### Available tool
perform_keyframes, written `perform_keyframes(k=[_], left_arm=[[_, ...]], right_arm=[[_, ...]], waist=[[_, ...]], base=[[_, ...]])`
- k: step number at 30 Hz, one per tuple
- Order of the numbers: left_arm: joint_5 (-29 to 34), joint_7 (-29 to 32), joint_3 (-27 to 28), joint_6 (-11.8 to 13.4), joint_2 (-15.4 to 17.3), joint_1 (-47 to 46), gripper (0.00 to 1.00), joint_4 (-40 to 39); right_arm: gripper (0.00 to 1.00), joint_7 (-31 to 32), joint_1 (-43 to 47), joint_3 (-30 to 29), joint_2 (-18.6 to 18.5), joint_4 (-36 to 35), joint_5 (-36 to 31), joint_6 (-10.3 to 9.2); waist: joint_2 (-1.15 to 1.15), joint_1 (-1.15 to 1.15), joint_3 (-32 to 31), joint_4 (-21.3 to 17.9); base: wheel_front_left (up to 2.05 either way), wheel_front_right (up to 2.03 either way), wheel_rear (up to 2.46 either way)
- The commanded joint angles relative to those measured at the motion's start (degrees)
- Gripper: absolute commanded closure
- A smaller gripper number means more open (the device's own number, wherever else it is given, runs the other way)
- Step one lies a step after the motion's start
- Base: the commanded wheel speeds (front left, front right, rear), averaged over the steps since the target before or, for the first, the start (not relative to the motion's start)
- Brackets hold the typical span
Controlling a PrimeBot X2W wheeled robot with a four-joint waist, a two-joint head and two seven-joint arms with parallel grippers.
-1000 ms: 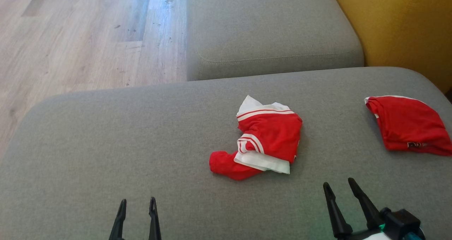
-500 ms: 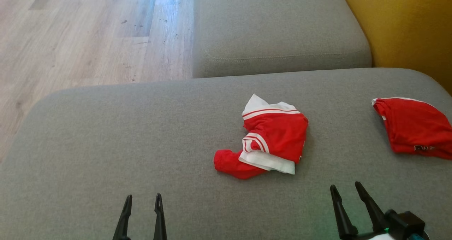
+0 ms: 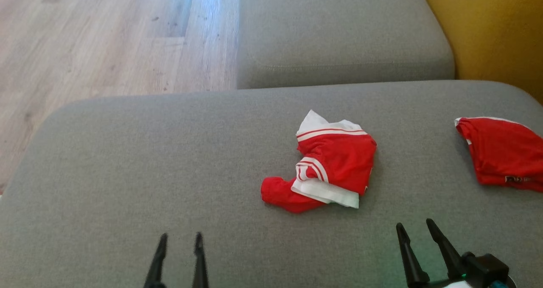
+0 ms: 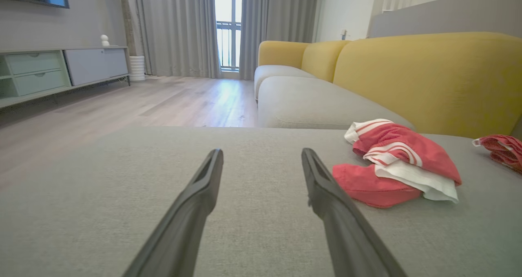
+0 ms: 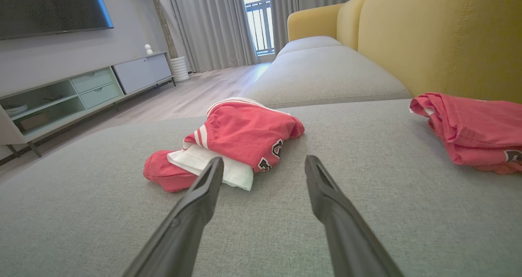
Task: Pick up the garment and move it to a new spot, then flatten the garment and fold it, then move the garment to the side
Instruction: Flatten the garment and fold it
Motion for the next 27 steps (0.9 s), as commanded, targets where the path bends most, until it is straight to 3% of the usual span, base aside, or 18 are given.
perform_keyframes(k=[1, 6, 13, 21, 27], left_arm=[[-0.51, -0.55, 0.88, -0.47, -0.46, -4.74, 0.0, -1.1], [-2.44, -0.03, -3.5, -2.28, -0.46, -12.79, 0.0, 4.04], [-7.77, 7.26, -11.34, -2.06, -0.46, -29.7, 0.0, 13.08], [-23.17, 12.08, -18.9, -2.72, -0.47, -47.64, 0.0, 24.35], [-31.61, 11.82, -21.79, -4.0, -0.47, -54.51, 0.0, 31.35]], right_arm=[[0.0, -0.62, -2.05, 1.2, -1.09, -2.04, -0.46, -0.05], [0.0, -0.62, -2.65, 1.86, -2.12, -3.17, -0.4, -0.05], [0.0, -0.62, -5.81, 3.38, -4.75, -5.26, -0.22, -0.05], [0.0, -0.62, -10.84, 4.14, -6.84, -6.6, 0.23, -0.05], [0.0, -0.62, -12.5, 4.28, -6.79, -6.87, 0.56, -0.05]], waist=[[0.0, 0.0, 0.65, -0.12], [0.0, 0.0, 3.4, -1.12], [0.0, 0.0, 10.71, -4.5], [0.0, 0.0, 18.35, -8.91], [0.0, 0.0, 20.84, -11.42]], base=[[0.0, 0.0, 0.0], [0.0, 0.0, 0.0], [0.0, 0.0, 0.0], [0.0, 0.0, 0.0], [0.0, 0.0, 0.0]])
